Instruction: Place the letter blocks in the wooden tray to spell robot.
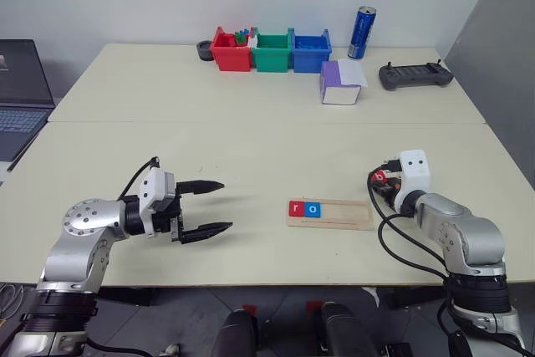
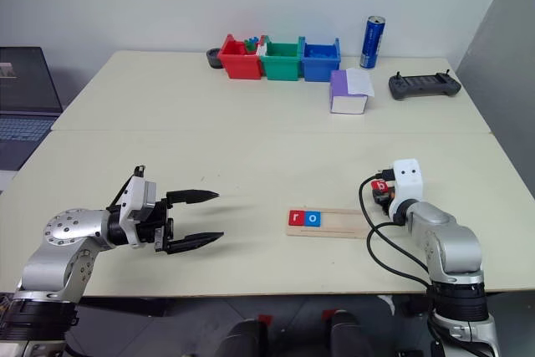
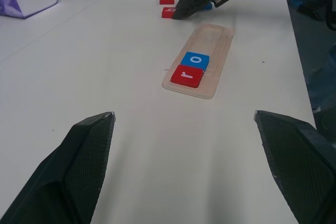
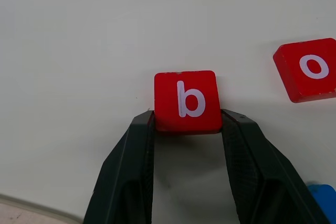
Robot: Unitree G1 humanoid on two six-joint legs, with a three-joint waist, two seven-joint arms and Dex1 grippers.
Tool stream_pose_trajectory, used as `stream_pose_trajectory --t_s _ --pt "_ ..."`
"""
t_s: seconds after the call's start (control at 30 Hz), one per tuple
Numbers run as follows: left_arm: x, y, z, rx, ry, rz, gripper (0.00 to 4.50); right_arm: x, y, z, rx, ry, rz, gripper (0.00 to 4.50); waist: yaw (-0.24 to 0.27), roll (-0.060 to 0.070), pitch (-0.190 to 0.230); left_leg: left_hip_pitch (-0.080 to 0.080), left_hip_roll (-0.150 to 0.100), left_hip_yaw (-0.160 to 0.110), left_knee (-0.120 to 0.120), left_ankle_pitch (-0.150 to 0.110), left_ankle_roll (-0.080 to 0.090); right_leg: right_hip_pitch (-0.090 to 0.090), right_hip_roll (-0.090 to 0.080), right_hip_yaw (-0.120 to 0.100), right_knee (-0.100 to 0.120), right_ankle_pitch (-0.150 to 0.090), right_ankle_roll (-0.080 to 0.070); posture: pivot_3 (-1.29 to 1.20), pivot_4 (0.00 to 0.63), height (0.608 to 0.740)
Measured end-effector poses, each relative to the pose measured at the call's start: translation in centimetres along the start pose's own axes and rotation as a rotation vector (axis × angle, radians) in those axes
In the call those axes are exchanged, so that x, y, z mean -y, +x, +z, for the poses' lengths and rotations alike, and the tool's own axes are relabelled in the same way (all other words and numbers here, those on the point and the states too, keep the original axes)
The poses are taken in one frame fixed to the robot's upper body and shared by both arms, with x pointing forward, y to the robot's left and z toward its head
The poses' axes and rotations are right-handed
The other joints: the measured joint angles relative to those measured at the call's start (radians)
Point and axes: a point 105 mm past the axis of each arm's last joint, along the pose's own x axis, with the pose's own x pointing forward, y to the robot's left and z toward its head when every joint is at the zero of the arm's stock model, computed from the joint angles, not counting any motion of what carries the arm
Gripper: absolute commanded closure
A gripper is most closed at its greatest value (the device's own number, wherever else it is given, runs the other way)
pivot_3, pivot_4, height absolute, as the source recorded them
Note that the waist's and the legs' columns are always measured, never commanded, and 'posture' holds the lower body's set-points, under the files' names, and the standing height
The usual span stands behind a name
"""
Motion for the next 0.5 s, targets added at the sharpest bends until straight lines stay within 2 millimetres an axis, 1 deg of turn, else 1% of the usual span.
stream_pose_trajectory --t_s 0.13,0.2,0.3,0.37,0.43,0.5 --pt "-0.1 -0.1 -0.3 -0.006 -0.009 0.006 0.0 0.2 -0.3 0.1 -0.012 -0.007 -0.002 3.04 0.001 0.0 0.0 0.0 0.0 0.0 0.0 0.0 0.0 0.0 0.0 0.0 0.0 0.0 0.0 0.0 0.15 0.74" --pt "-0.1 -0.2 -0.4 -0.007 -0.013 0.006 0.0 0.2 -0.9 0.2 -0.014 -0.005 -0.008 3.04 0.002 0.0 0.0 -0.001 0.0 0.0 0.0 0.0 0.0 0.0 0.0 0.0 0.0 0.0 0.0 0.0 0.15 0.74" --pt "-0.2 -0.3 -0.6 -0.011 -0.014 0.009 0.0 0.1 -2.7 0.1 0.0 0.004 -0.028 3.04 0.004 0.0 0.0 -0.001 0.0 -0.001 -0.002 0.0 0.0 -0.001 0.0 -0.001 0.0 0.001 0.002 0.0 0.15 0.74" --pt "-0.3 -0.3 -0.6 -0.011 -0.013 0.005 0.0 0.0 -4.3 -0.5 0.0 0.019 -0.042 3.04 0.007 0.0 0.0 -0.002 0.0 -0.001 -0.002 0.0 0.0 -0.001 0.0 -0.001 -0.001 0.001 0.001 0.0 0.15 0.74" --pt "-0.4 -0.4 -0.7 -0.013 -0.016 0.001 0.0 -0.5 -5.4 -1.2 -0.014 0.024 -0.025 3.04 0.006 0.0 0.0 -0.001 0.0 -0.001 -0.002 0.0 0.0 -0.001 0.0 -0.001 -0.001 0.001 0.001 0.0 0.15 0.74" --pt "-0.7 -0.3 -0.6 -0.011 -0.01 -0.003 0.0 -0.7 -6.2 -1.6 -0.02 0.022 -0.026 3.04 0.005 0.0 0.0 -0.001 0.0 -0.001 -0.002 0.0 0.0 -0.001 0.0 -0.001 -0.001 0.0 0.0 0.0 0.15 0.74"
